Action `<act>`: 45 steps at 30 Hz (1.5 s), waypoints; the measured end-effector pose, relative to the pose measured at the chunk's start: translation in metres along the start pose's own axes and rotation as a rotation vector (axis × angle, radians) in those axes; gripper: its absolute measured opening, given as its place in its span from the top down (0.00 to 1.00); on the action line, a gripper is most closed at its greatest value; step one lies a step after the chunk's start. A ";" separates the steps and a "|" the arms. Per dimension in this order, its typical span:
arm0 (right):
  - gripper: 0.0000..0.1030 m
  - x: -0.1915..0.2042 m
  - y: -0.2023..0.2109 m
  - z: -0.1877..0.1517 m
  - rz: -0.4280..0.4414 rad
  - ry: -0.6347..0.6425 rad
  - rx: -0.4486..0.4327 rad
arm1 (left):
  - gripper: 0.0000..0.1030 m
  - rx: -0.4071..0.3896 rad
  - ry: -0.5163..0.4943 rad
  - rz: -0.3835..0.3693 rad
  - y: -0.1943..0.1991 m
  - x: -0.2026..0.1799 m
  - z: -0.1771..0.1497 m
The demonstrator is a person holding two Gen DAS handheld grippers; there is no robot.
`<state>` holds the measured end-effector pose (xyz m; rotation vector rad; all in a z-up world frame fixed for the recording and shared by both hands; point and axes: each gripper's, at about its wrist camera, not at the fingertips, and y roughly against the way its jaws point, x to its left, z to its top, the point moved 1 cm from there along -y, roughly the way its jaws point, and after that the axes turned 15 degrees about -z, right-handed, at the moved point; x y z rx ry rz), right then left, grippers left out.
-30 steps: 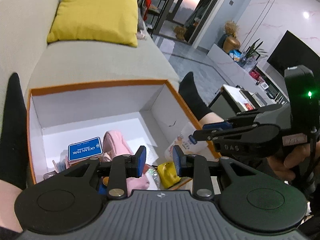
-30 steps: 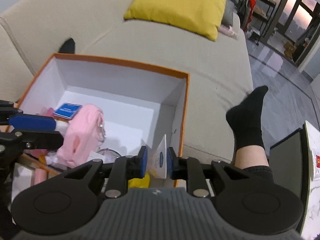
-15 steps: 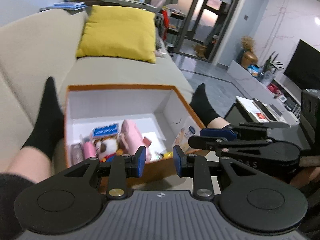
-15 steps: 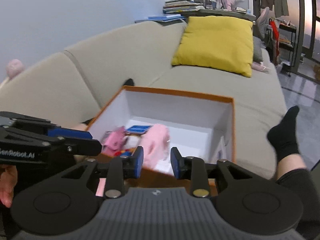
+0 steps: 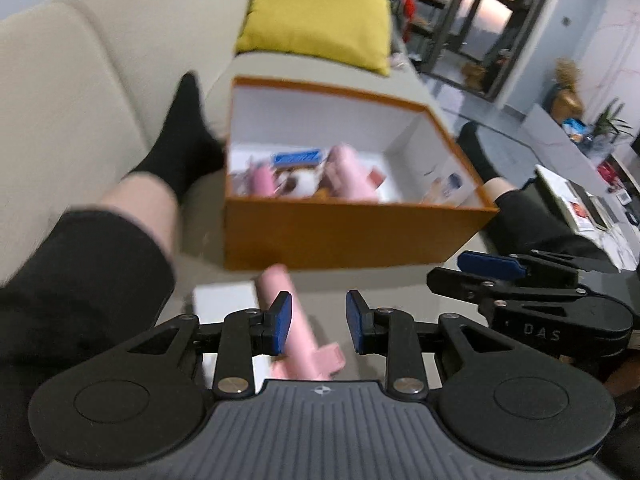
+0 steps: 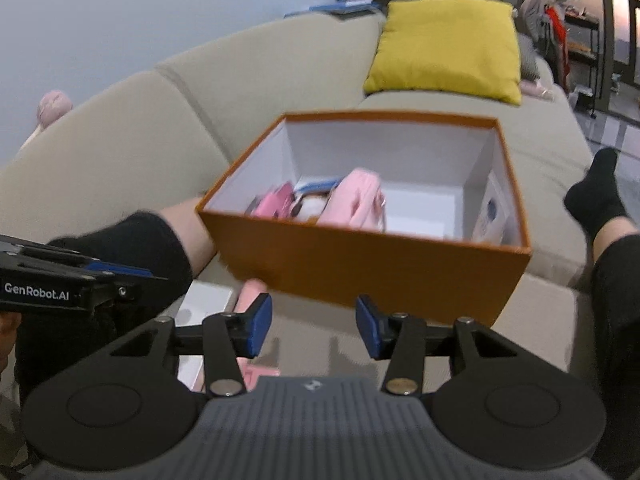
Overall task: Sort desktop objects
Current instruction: 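Move the right tool to the pink selfie stick while the left tool grasps the white box, then grasp the pink selfie stick with the right tool while the left tool lifts the white box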
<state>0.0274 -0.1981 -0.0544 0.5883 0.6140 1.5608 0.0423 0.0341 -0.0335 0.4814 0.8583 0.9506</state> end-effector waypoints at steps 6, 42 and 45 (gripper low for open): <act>0.54 0.016 -0.015 -0.012 0.057 0.028 0.101 | 0.68 0.030 0.078 0.028 0.004 0.019 -0.020; 0.79 0.012 -0.136 -0.050 0.356 -0.218 0.504 | 0.40 0.285 -0.021 0.304 -0.070 0.030 -0.045; 0.85 0.008 -0.131 -0.049 0.366 -0.235 0.495 | 0.33 0.302 -0.056 0.332 -0.074 0.027 -0.048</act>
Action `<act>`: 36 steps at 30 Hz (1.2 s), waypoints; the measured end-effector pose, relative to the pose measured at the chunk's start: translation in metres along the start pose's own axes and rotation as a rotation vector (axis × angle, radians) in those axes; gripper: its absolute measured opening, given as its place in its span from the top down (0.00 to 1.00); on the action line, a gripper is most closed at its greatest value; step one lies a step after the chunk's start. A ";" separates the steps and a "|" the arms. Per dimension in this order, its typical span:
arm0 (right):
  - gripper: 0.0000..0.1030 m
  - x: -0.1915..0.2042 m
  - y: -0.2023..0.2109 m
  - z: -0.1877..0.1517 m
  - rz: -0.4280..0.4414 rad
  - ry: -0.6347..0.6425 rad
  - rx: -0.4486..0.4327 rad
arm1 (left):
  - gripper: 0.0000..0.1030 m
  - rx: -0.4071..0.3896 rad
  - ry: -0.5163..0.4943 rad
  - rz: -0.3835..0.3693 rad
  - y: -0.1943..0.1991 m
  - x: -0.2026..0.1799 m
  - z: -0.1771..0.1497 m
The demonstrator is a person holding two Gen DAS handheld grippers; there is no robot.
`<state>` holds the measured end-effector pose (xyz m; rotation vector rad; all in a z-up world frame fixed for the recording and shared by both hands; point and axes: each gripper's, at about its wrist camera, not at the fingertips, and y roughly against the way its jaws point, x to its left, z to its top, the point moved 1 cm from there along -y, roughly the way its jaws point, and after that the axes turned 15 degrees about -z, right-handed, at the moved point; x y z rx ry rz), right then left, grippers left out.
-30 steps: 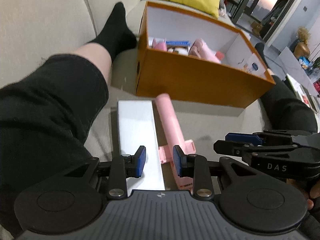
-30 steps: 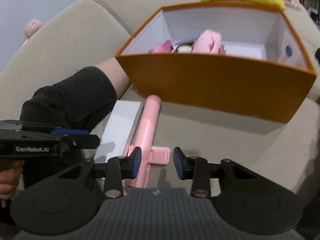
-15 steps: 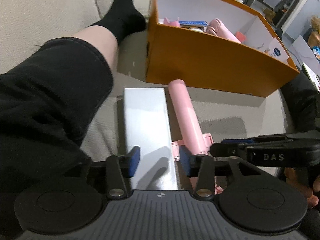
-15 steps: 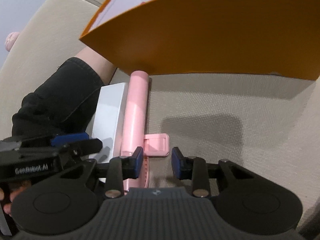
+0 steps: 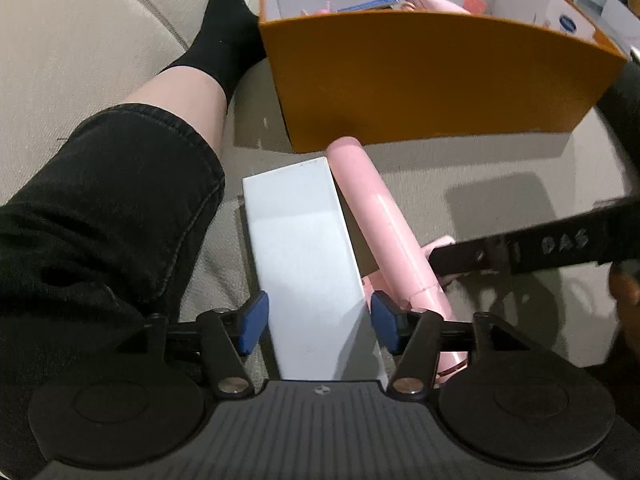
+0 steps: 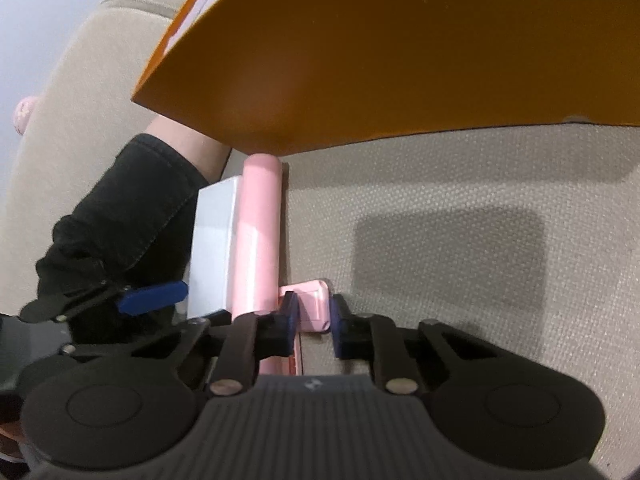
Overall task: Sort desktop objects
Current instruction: 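Grasp the pink selfie stick with the right tool while the left tool lifts the white box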
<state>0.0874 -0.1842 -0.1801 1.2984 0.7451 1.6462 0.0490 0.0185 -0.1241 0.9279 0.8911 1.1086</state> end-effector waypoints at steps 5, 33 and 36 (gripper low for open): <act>0.91 0.008 0.021 -0.003 -0.014 0.048 -0.051 | 0.29 0.017 -0.037 0.037 -0.004 -0.006 -0.005; 0.93 0.031 0.077 -0.034 -0.520 0.471 -0.306 | 0.26 -0.040 0.070 -0.261 0.000 -0.009 -0.008; 0.93 0.030 0.073 -0.034 -0.511 0.466 -0.304 | 0.26 -0.064 0.077 -0.360 0.002 -0.014 -0.009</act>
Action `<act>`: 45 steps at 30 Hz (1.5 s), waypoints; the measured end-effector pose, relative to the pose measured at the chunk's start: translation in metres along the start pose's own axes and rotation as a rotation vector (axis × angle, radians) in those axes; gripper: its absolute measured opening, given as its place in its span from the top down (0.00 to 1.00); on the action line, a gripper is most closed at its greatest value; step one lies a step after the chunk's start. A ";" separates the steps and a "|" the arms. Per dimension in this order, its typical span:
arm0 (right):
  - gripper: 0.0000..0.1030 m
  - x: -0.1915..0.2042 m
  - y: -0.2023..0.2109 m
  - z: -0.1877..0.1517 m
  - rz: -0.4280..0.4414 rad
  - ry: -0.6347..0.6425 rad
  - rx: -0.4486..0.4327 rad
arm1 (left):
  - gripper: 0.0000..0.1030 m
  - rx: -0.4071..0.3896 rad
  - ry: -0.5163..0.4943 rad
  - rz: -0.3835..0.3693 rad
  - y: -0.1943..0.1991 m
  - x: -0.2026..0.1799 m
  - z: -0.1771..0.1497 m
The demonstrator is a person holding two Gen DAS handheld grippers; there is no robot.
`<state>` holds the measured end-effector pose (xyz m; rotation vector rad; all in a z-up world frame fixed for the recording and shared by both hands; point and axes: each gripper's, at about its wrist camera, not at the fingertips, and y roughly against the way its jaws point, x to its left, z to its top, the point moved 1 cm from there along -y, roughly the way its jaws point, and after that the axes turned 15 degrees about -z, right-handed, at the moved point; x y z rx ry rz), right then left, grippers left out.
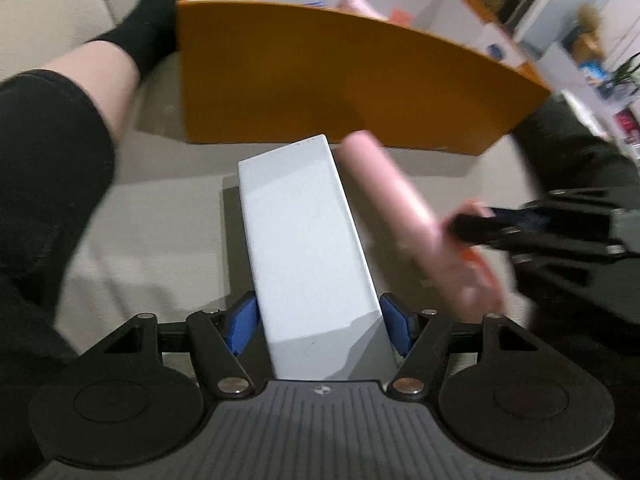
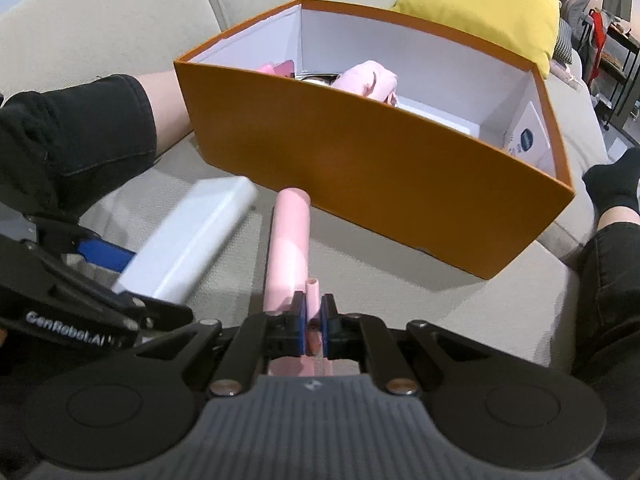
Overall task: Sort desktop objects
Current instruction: 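Grasp the pink selfie stick with the right tool while the left tool lifts the white box, then carry the white box and pink selfie stick with both tools over the orange box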
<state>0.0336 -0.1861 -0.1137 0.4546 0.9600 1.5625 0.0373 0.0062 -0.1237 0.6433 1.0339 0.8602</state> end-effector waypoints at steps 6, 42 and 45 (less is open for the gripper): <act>0.93 0.005 0.001 0.000 -0.008 0.031 -0.012 | 0.27 0.025 0.071 -0.008 -0.008 0.013 -0.002; 0.92 0.009 0.001 0.005 0.051 0.005 -0.005 | 0.54 -0.070 0.172 0.067 0.025 0.025 0.006; 0.92 0.012 0.000 0.008 0.067 0.011 -0.007 | 0.55 -0.072 0.181 0.096 0.020 0.025 0.011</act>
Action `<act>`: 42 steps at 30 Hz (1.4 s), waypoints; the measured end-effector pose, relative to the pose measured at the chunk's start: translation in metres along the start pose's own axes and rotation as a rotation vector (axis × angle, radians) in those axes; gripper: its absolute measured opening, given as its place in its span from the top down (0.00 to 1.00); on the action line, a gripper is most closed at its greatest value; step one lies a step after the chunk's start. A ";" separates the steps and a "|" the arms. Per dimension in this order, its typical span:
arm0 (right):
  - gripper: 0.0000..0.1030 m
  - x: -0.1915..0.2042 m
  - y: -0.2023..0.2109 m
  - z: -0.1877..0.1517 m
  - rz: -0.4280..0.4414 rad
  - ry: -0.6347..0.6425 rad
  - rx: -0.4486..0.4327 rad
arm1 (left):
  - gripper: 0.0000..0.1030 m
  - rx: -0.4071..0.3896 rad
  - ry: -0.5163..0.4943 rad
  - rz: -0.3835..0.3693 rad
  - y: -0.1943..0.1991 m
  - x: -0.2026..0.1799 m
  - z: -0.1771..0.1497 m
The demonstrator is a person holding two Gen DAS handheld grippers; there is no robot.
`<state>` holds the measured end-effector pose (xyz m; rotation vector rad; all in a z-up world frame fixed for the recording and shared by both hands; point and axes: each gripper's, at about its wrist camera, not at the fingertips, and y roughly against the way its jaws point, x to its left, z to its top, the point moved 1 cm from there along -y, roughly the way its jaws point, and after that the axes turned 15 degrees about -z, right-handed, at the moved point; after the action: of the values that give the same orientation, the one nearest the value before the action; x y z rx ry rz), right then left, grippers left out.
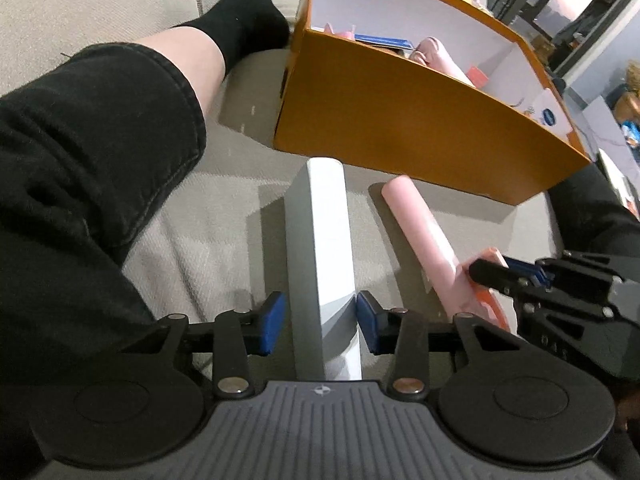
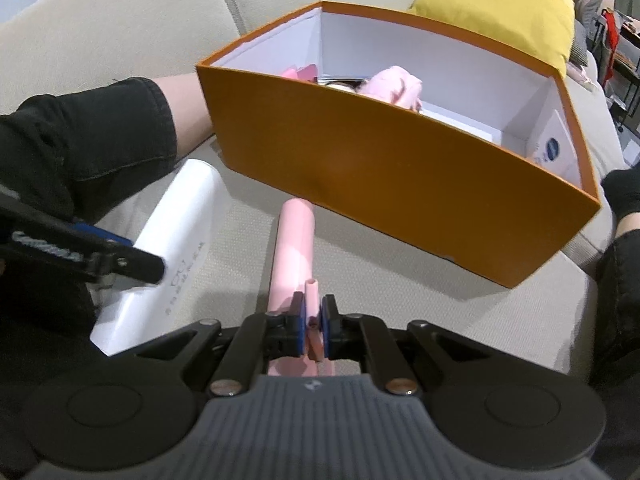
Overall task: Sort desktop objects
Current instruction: 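Carry the white box and pink selfie stick with both tools over the orange box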
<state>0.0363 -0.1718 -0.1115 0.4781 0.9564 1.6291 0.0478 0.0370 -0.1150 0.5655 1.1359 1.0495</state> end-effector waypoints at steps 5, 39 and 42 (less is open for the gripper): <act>0.92 0.014 -0.002 0.004 0.031 0.029 -0.014 | 0.56 0.002 -0.005 0.047 -0.013 -0.003 0.007; 0.94 -0.036 0.094 0.030 0.041 0.114 -0.198 | 0.68 -0.078 -0.307 -0.099 0.034 -0.067 0.024; 0.94 -0.044 0.112 0.041 0.020 0.138 -0.247 | 0.68 -0.091 -0.375 -0.116 0.048 -0.082 0.034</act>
<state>0.0104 -0.2042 0.0088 0.2093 0.8381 1.7887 0.0571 -0.0108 -0.0262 0.5877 0.7777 0.8477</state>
